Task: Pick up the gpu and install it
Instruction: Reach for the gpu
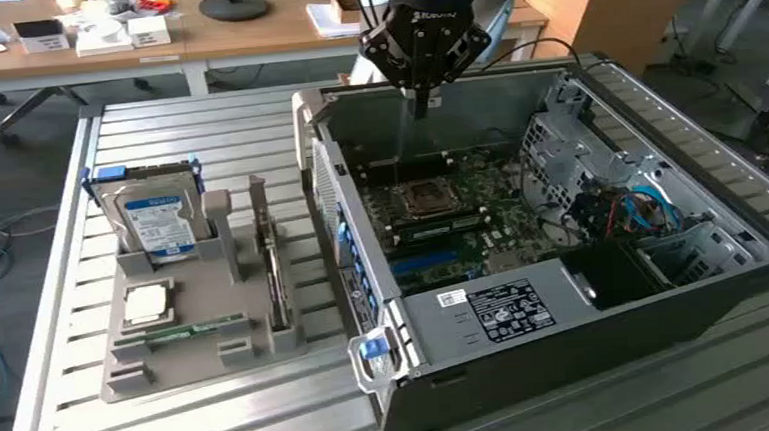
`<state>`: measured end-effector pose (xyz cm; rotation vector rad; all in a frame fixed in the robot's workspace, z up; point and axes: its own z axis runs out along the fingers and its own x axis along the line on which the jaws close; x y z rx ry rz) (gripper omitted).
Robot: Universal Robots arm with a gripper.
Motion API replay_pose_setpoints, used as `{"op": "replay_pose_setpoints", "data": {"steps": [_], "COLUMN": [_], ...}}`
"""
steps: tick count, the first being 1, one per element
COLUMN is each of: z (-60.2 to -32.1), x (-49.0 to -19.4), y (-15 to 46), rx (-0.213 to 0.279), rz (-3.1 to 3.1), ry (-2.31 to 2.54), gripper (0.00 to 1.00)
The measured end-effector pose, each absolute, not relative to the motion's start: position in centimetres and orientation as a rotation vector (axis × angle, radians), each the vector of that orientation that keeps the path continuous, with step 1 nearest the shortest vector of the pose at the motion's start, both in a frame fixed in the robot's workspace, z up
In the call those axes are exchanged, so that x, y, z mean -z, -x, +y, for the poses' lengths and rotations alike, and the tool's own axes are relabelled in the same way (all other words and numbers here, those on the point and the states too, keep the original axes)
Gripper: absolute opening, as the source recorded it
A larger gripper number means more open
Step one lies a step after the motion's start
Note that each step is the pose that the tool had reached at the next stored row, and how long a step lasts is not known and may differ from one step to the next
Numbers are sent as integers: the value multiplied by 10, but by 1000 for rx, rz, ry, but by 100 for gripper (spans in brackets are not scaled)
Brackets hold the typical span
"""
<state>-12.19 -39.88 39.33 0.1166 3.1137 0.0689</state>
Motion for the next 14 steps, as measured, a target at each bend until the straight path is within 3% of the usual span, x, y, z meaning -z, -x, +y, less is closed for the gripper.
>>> {"op": "replay_pose_setpoints", "data": {"steps": [14], "z": [-399], "x": [-393], "y": [122], "rx": [-69], "rz": [3114], "ry": [-117], "gripper": [11]}}
